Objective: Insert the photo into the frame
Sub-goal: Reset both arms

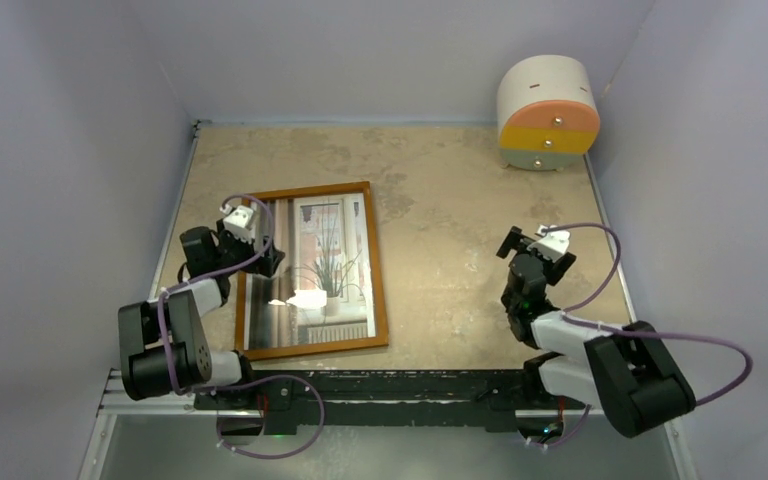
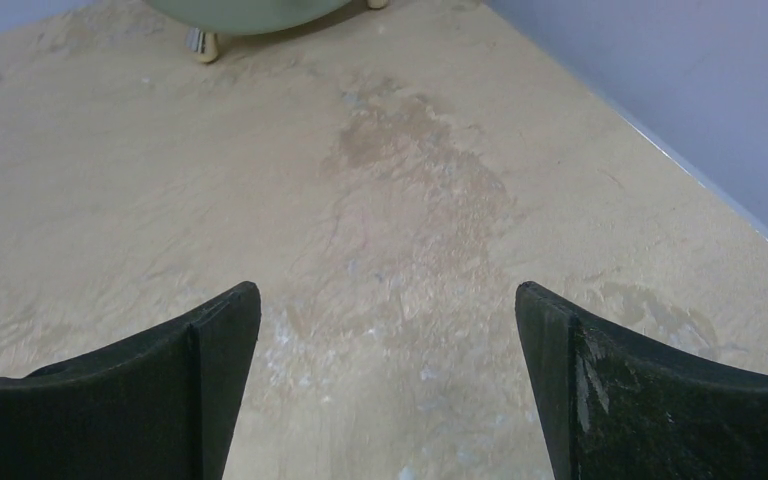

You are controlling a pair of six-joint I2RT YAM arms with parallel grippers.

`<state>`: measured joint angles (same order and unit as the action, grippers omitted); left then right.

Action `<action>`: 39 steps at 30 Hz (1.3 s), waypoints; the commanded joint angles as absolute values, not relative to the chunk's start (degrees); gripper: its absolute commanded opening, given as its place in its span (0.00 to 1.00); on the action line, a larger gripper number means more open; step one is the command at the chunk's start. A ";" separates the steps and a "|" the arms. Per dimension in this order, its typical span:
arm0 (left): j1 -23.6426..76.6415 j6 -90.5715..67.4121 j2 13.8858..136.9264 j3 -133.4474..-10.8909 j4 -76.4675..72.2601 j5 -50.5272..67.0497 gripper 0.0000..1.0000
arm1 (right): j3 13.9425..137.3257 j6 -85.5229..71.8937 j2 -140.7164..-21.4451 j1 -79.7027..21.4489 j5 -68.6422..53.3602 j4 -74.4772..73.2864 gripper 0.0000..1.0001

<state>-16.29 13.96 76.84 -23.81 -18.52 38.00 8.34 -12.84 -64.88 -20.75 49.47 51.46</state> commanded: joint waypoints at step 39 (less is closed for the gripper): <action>0.97 9.58 93.21 -14.04 -74.99 15.26 1.00 | 14.57 -5.78 -90.53 -7.12 25.58 78.62 0.99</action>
<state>1.15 8.93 93.12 -13.28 -71.53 16.03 14.76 -5.41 -91.11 -7.11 25.87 77.34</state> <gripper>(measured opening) 0.996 0.987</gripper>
